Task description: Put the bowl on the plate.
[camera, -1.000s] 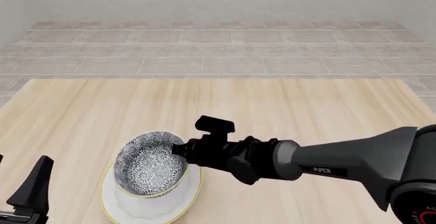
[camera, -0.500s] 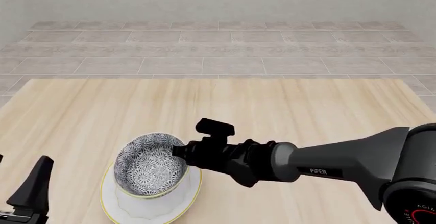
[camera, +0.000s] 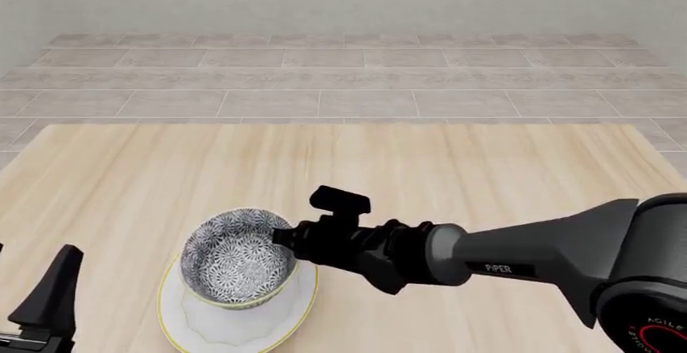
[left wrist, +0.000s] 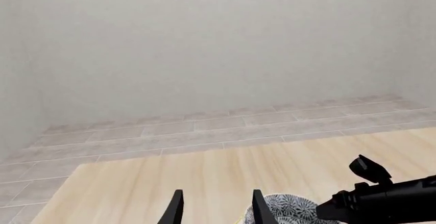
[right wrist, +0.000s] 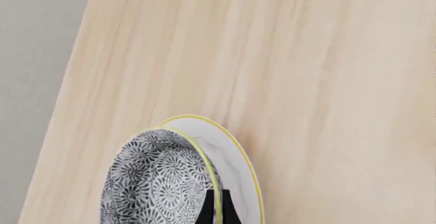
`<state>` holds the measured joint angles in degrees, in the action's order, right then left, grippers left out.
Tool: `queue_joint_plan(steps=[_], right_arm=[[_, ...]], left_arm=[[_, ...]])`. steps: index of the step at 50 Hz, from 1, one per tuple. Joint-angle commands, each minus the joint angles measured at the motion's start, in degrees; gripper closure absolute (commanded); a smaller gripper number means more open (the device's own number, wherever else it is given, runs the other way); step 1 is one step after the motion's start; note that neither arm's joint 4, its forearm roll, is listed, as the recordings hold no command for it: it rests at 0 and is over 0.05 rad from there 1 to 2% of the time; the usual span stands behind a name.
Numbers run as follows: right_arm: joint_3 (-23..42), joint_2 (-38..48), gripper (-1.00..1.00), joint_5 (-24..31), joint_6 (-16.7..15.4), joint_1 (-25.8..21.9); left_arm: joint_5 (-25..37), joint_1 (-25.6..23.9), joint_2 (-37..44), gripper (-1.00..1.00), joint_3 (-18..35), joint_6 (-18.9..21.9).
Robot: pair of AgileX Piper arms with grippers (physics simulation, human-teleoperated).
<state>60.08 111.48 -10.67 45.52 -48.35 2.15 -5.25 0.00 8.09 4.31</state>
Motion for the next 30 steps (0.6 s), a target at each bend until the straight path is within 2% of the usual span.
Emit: queue_joint_plan(steps=[1,17,18,30], right_arm=[[-0.5,0.5,1.00,-0.4,0.2,-0.1],[-0.8,0.5,1.00,-0.8,0.0,-0.5],[-0.8,0.5,-1.00,-0.8,-0.1,-0.5],[-0.8,0.3,-1.00,-0.7,-0.3,-0.7]], left_arm=[[0.0,0.0,0.0,-1.00,0.1,0.1],[0.0,-0.1,0.0,-1.00,0.1,0.1],[0.0,-0.1,0.0,-1.00,0.1,0.2],[-0.1,-0.1,0.0,-1.00,0.1,0.1]])
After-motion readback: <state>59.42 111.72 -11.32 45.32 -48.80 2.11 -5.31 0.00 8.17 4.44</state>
